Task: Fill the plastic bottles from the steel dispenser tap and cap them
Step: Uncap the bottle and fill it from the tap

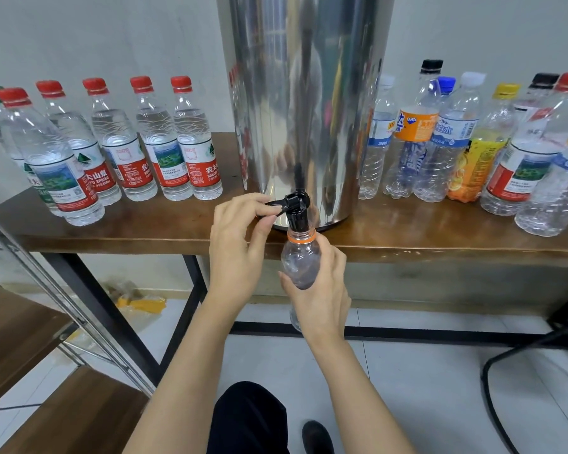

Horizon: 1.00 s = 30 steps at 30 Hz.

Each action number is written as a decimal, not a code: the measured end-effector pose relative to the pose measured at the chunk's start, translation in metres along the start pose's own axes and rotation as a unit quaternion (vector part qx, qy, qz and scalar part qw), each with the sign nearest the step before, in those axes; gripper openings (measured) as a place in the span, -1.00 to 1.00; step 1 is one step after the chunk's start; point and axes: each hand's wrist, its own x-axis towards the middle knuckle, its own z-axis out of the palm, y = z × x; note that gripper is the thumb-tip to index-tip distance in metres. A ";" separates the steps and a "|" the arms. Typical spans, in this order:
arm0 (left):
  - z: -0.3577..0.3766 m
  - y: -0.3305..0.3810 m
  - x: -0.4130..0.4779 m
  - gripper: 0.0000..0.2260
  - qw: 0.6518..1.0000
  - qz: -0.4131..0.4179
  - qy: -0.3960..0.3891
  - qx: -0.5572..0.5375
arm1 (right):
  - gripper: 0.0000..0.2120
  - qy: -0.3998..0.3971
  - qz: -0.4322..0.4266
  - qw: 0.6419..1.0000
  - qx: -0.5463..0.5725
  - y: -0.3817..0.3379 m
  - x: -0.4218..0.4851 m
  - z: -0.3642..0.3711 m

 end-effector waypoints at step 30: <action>0.011 0.010 -0.009 -0.82 0.991 -0.071 0.035 -0.106 | -0.20 -0.044 0.003 0.994 0.097 -0.002 -0.005 -0.007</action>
